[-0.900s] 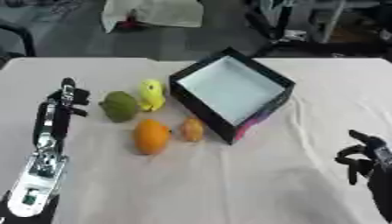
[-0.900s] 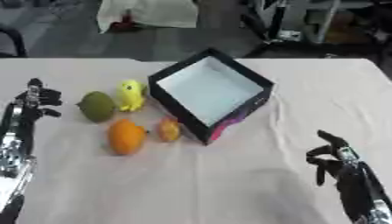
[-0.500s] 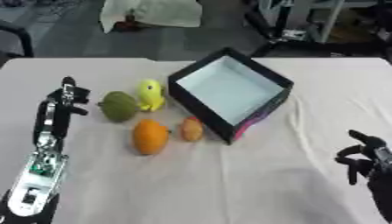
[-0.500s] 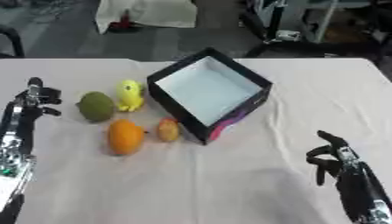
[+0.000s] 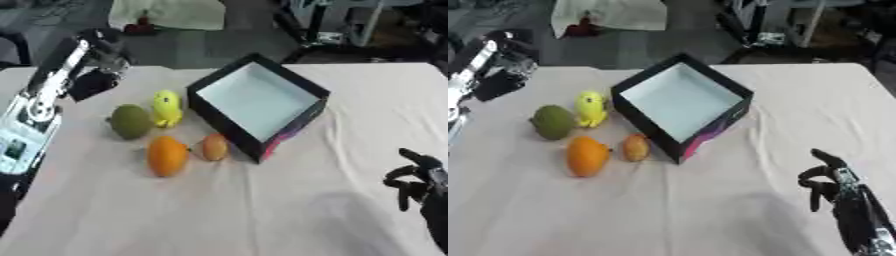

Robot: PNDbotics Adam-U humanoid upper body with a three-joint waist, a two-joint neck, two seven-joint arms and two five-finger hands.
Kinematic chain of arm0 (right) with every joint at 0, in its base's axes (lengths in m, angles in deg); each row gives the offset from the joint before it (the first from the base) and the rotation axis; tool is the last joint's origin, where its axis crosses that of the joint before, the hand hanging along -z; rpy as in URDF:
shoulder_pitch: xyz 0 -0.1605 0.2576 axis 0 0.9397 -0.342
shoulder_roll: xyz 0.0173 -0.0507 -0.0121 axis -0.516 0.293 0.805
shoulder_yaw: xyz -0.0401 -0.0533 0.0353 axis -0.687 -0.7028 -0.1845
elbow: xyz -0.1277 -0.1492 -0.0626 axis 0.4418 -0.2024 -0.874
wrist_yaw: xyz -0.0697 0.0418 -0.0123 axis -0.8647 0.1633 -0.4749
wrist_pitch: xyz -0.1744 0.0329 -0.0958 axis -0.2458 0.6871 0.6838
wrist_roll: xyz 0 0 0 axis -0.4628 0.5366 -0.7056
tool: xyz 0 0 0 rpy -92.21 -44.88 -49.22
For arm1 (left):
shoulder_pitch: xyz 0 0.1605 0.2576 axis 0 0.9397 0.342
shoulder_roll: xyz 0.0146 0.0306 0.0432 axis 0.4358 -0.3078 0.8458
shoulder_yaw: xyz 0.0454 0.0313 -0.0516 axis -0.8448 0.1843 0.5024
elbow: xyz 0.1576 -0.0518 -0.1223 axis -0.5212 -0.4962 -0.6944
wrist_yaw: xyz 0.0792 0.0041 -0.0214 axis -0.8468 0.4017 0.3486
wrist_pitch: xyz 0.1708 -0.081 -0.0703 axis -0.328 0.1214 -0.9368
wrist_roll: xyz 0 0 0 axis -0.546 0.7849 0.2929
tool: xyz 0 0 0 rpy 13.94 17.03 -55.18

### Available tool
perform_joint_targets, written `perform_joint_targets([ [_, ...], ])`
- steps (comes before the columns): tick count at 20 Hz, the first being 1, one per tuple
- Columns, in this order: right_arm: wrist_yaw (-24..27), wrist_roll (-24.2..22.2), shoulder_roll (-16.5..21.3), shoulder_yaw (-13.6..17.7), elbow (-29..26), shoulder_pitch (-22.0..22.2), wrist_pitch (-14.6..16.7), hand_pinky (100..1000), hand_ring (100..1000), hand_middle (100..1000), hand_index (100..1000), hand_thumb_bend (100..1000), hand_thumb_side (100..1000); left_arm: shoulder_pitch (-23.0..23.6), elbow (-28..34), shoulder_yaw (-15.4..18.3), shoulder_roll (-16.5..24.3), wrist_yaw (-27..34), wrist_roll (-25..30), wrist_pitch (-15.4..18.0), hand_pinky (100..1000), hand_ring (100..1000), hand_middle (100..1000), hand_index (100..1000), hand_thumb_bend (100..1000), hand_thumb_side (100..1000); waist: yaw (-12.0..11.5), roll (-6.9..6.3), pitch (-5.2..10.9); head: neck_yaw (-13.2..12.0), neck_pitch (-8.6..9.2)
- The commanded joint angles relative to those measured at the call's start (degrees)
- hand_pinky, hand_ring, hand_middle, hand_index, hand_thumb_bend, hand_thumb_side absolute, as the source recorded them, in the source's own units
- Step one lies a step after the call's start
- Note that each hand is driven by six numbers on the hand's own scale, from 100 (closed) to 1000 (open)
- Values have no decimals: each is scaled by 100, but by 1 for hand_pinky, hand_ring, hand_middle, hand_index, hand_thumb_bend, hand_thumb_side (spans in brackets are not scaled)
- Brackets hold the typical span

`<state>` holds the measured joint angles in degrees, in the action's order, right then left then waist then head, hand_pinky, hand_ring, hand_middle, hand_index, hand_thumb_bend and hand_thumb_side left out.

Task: Pick up objects on the table and place them in the box.

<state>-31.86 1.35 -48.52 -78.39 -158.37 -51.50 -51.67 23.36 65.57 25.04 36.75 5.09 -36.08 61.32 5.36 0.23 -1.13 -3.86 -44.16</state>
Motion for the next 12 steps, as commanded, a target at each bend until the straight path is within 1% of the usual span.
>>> perform_joint_targets([
  [1, -28, -36, 133, -10, -52, -18, 11, 739, 234, 524, 892, 100, 1000, -665, -814, -483, 181, -763, 1404, 544, 867, 817, 867, 967, 346, 548, 5, -61, 98, 7, 4],
  [3, -28, -39, 133, -8, -49, -15, 10, 739, 234, 519, 892, 100, 1000, -1018, -1518, -620, -20, -1094, 1885, 909, 854, 812, 859, 973, 402, 503, 5, -65, 101, 18, 4],
  [5, -30, -38, 123, -3, -44, -14, 5, 739, 234, 518, 892, 100, 1000, -1228, -2144, -597, -233, -1415, 2126, 1222, 852, 804, 840, 952, 411, 483, 4, -64, 94, 45, 4],
  [8, -32, -34, 108, 4, -41, -15, -2, 739, 234, 517, 892, 100, 1000, -1353, -2763, -460, -480, -1783, 2225, 1585, 849, 804, 840, 946, 423, 483, 5, -59, 79, 72, 4],
  [10, -34, -35, 101, 5, -41, -15, -4, 739, 234, 517, 892, 100, 1000, -1382, -3015, -387, -592, -1938, 2189, 1730, 844, 800, 838, 943, 417, 479, 2, -57, 73, 78, 4],
  [12, -35, -42, 97, 3, -40, -15, -5, 739, 234, 516, 891, 100, 1000, -1396, -3218, -325, -681, -2067, 2077, 1804, 842, 798, 839, 941, 409, 474, 0, -54, 71, 85, 4],
])
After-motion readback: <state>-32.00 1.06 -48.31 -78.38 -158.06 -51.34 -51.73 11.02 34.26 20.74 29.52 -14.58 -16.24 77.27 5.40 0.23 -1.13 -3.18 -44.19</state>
